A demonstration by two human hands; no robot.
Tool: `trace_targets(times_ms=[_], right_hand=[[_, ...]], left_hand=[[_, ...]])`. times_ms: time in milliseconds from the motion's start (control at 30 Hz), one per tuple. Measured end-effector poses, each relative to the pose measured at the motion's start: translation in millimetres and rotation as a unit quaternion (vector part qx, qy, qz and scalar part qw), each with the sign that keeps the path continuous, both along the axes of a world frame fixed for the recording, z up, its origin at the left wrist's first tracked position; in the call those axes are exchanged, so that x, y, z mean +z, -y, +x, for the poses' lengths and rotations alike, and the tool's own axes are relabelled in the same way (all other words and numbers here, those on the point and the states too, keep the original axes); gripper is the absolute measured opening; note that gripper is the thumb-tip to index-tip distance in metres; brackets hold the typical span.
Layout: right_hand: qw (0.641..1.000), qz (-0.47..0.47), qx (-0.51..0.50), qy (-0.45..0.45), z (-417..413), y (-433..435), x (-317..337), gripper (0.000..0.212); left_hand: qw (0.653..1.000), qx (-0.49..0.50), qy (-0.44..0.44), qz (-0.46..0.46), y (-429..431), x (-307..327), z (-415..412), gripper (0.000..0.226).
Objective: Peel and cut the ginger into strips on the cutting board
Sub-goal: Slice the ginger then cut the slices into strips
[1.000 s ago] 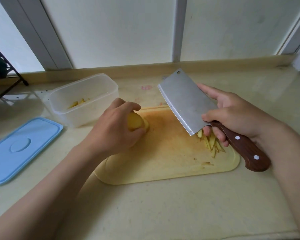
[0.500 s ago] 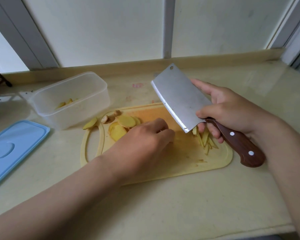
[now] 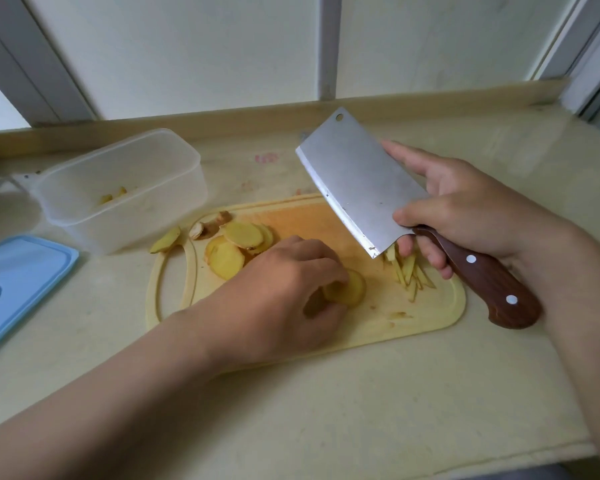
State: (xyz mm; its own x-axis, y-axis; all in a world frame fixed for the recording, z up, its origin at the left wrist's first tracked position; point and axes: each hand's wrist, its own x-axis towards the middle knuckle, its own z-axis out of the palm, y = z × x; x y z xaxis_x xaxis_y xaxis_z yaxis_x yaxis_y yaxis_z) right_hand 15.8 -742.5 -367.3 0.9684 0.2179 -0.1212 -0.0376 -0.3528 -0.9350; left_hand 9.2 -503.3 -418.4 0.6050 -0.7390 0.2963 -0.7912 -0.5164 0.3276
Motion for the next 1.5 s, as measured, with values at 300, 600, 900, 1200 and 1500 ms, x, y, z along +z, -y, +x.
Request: trace_targets(times_ms=[300,600,900,1200,1500], right_hand=[[0.994,-0.104,-0.022,0.008,-8.0,-2.8,7.3,0.092],[0.974,-0.222,-0.034,-0.03,-25.1,-21.1,12.8,0.096],[0.951,-0.307,-0.034,-0.022,-32.5,-46.3,20.3,0.094],[0.942,-0.332,-0.036,0.017,-42.9,-53.8,16.2,0.093],[0.925,-0.374,-0.025,0.055,-67.6,-49.3,14.8,0.092]], left_hand=[[0.976,0.198,0.085,-0.015,28.1,-12.2,-18.4,0.03],[0.998,-0.009,0.054,-0.004,-4.0,2.4,6.6,0.019],[0.994,-0.039,0.09,-0.04,-2.2,-15.0,10.2,0.019],[0.991,-0.065,0.092,-0.065,-13.7,-20.6,10.5,0.016],[0.992,-0.072,0.078,-0.062,-15.0,-23.2,11.5,0.014]])
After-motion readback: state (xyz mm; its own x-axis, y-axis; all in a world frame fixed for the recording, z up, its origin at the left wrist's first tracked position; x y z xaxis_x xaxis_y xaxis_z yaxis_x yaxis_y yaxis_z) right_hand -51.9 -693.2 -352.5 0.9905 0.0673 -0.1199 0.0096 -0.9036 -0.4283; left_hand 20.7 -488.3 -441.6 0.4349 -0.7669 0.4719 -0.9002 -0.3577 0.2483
